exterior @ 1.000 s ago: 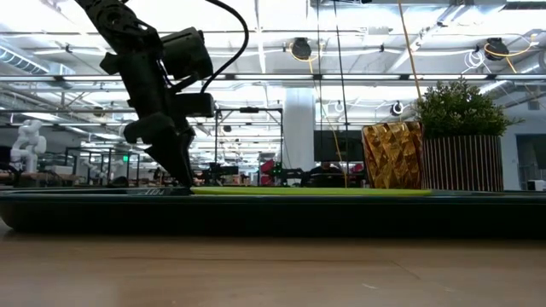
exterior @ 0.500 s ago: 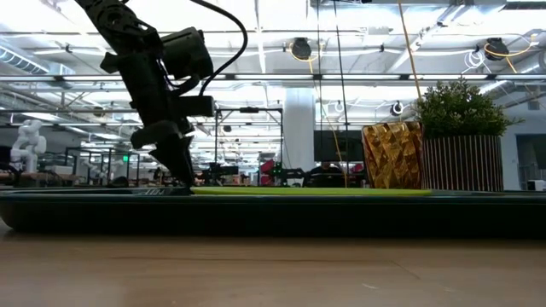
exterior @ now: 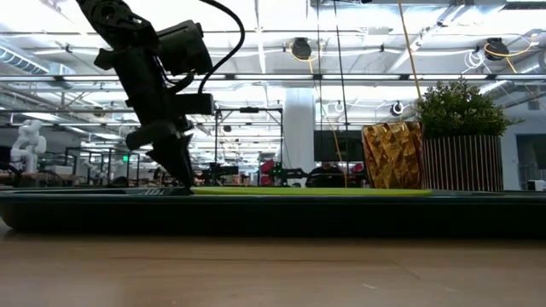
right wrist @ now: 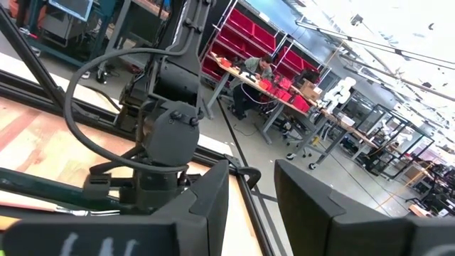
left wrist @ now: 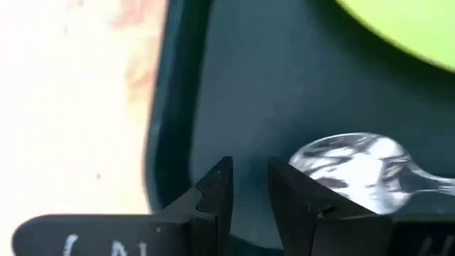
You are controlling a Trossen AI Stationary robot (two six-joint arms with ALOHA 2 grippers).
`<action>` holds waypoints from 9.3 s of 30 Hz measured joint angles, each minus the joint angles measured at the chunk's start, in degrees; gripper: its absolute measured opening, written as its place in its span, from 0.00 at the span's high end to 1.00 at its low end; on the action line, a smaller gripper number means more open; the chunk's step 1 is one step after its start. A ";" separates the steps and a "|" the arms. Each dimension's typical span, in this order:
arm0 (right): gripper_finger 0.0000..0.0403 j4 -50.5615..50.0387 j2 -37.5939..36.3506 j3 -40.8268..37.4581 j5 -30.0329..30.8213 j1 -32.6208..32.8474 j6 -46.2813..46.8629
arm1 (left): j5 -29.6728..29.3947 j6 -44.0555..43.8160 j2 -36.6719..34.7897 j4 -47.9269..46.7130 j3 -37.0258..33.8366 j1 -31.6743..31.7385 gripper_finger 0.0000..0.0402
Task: Pick and place plate/cup/fork/spoon on tray
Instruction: Adjust the orange spoon on the black tray
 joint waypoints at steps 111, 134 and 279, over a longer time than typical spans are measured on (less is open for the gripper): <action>0.73 0.20 0.02 0.00 0.00 0.11 -0.90 | -0.75 -19.99 3.54 0.61 0.70 -27.91 0.78; 0.73 0.20 0.02 0.00 -0.02 0.13 -0.87 | 0.28 -15.61 3.54 -2.81 0.70 -27.95 0.78; 1.00 -25.08 21.73 -6.62 -22.25 34.75 75.28 | -11.89 -12.30 -11.85 -3.30 0.74 -16.30 0.78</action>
